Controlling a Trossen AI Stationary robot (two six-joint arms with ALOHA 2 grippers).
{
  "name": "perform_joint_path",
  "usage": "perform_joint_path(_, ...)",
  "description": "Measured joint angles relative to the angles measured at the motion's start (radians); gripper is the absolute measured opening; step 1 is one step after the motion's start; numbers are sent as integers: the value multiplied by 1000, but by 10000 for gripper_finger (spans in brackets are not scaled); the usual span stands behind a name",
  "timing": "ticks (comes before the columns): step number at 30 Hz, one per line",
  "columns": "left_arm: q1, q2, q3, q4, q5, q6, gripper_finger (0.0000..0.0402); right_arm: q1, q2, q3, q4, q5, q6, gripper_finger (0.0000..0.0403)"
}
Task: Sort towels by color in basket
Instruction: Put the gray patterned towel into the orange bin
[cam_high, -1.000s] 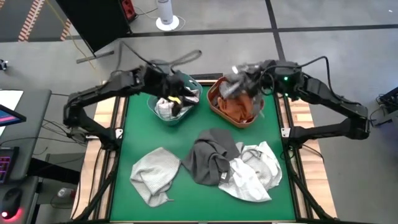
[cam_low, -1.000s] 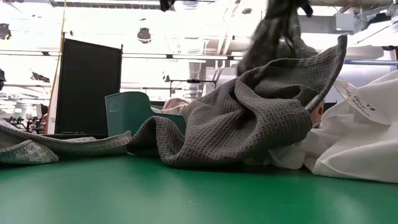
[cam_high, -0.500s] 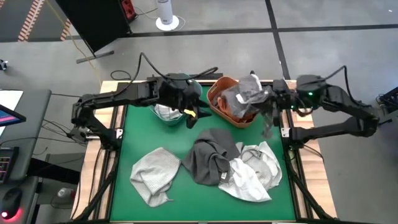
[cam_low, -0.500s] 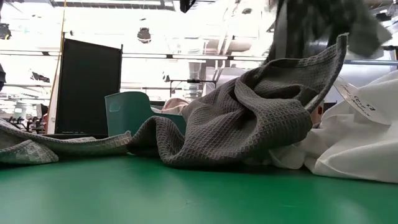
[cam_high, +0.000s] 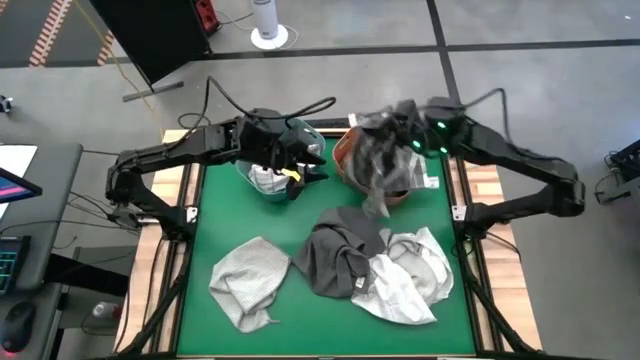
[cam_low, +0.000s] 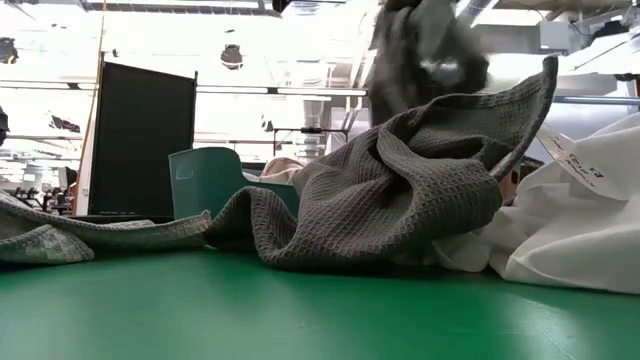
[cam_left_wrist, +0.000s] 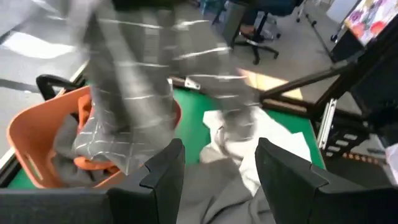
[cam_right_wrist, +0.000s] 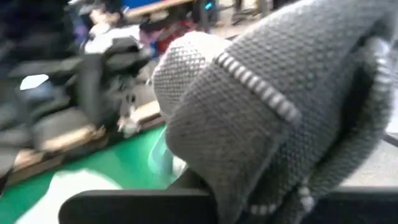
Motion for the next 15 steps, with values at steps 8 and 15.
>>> perform_joint_path(8, 1, -32, 0, -100, 41, 14, 185, -162, 210, 2, -29, 46, 21, 29)
perform_joint_path(15, 0, -80, 0, -171, 9, 24, 185, -213, 273, 1, -478, 292, 19, 30)
